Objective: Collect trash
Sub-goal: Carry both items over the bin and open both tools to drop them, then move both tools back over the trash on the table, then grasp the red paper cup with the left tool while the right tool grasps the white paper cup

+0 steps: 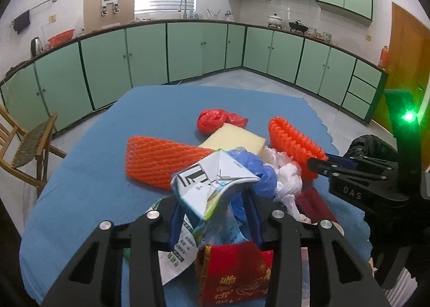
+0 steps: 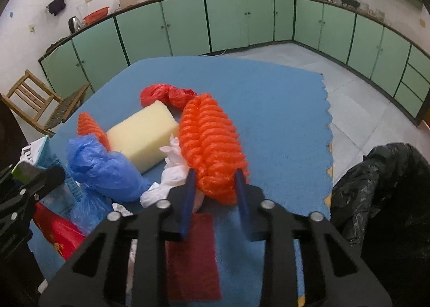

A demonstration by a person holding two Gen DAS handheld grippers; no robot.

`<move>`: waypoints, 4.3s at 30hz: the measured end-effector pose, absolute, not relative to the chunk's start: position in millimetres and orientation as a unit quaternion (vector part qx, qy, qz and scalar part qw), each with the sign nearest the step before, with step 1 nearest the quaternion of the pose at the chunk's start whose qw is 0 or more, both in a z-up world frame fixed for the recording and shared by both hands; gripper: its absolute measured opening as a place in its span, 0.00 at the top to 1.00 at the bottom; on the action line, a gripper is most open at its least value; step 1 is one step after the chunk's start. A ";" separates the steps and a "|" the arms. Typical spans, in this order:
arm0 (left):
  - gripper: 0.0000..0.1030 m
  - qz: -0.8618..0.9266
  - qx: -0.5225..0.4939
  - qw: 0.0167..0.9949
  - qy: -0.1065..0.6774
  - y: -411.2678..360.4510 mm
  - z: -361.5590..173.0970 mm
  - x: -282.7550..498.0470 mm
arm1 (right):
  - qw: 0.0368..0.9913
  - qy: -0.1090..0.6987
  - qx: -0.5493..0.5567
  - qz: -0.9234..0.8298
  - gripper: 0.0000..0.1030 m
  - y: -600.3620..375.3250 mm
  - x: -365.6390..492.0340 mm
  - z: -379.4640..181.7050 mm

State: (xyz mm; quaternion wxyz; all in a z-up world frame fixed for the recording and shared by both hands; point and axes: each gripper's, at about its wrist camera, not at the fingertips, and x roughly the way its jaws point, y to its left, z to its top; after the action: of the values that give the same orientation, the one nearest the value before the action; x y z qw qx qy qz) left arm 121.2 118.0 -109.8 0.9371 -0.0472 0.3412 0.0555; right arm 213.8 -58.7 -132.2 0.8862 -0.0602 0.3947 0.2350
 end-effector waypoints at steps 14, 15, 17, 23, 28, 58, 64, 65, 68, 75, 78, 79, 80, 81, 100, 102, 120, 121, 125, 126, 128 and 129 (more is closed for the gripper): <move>0.62 0.079 -0.030 0.961 0.263 121.0 -66.5 116.6 | 0.916 0.320 -0.034 0.240 0.80 -73.9 199.8 -74.7; 0.62 0.080 -0.029 0.963 0.257 120.9 -62.7 116.1 | 0.919 0.312 -0.031 0.239 0.80 -76.6 198.2 -68.6; 0.62 0.078 -0.028 0.967 0.240 119.2 -52.4 115.5 | 0.922 0.302 -0.027 0.240 0.80 -80.7 196.3 -59.3; 0.62 0.060 -0.026 0.978 0.199 105.5 -25.4 119.9 | 0.934 0.269 -0.016 0.236 0.80 -96.5 188.5 -33.2; 0.62 0.027 -0.029 0.982 0.183 83.0 -9.7 127.7 | 0.943 0.249 -0.009 0.221 0.80 -123.6 181.2 -14.9; 0.50 -0.237 -0.017 0.926 0.293 -175.9 -61.2 210.0 | 0.945 0.323 0.037 -0.036 0.58 -372.2 125.1 -86.0; 0.41 -0.231 -0.018 0.927 0.294 -169.9 -62.2 202.1 | 0.948 0.312 0.038 -0.056 0.31 -374.9 117.6 -87.2; 0.40 -0.227 -0.018 0.929 0.291 -165.2 -60.5 199.2 | 0.949 0.309 0.038 -0.055 0.27 -373.0 116.2 -86.3; 0.36 -0.209 -0.017 0.936 0.281 -146.2 -54.3 187.8 | 0.953 0.297 0.037 -0.049 0.16 -360.3 115.2 -79.9; 0.34 -0.140 -0.014 0.955 0.262 -81.8 -40.3 159.5 | 0.961 0.273 0.047 0.021 0.16 -304.5 114.2 -61.8; 0.34 -0.100 -0.001 0.963 0.251 -46.5 -34.4 142.1 | 0.961 0.267 0.048 0.060 0.16 -273.3 112.2 -59.8; 0.34 -0.088 0.002 0.964 0.250 -37.2 -34.4 137.6 | 0.960 0.266 0.047 0.069 0.16 -261.3 113.6 -57.5; 0.34 -0.075 0.003 0.966 0.248 -25.2 -34.1 132.1 | 0.960 0.265 0.046 0.082 0.16 -249.9 112.8 -58.9; 0.34 -0.062 0.003 0.967 0.247 -14.0 -34.2 126.3 | 0.959 0.265 0.045 0.090 0.16 -240.7 112.5 -58.2; 0.24 0.071 -0.028 0.948 0.310 95.7 -114.7 63.5 | 0.932 0.311 -0.006 0.187 0.17 -118.6 106.0 -111.6; 0.24 0.067 -0.035 0.944 0.320 96.0 -121.7 67.0 | 0.931 0.316 -0.015 0.184 0.17 -115.0 107.9 -115.7; 0.09 0.051 -0.036 0.933 0.354 80.8 -156.6 83.6 | 0.924 0.338 -0.032 0.177 0.17 -121.4 119.8 -130.8; 0.08 0.051 -0.034 0.933 0.354 80.4 -156.8 85.1 | 0.923 0.339 -0.032 0.178 0.17 -121.0 119.6 -130.9; 0.10 0.046 -0.032 0.933 0.355 80.2 -157.8 87.9 | 0.924 0.337 -0.035 0.177 0.17 -120.7 118.9 -129.8; 0.17 0.044 -0.035 0.934 0.352 81.3 -157.1 86.4 | 0.924 0.337 -0.035 0.177 0.17 -121.4 118.8 -129.1; 0.32 0.042 -0.030 0.935 0.351 81.4 -154.5 84.4 | 0.925 0.336 -0.033 0.177 0.17 -122.0 118.5 -128.0; 0.42 0.037 -0.028 0.936 0.350 81.9 -153.4 83.5 | 0.925 0.336 -0.032 0.177 0.17 -121.9 118.4 -127.5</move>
State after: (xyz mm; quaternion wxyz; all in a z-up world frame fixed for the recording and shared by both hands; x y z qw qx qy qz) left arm 83.5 81.9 -153.4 0.9356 -0.0276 0.3500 0.0369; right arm 118.4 -121.9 -127.5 0.9246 -0.0319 0.3357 0.1773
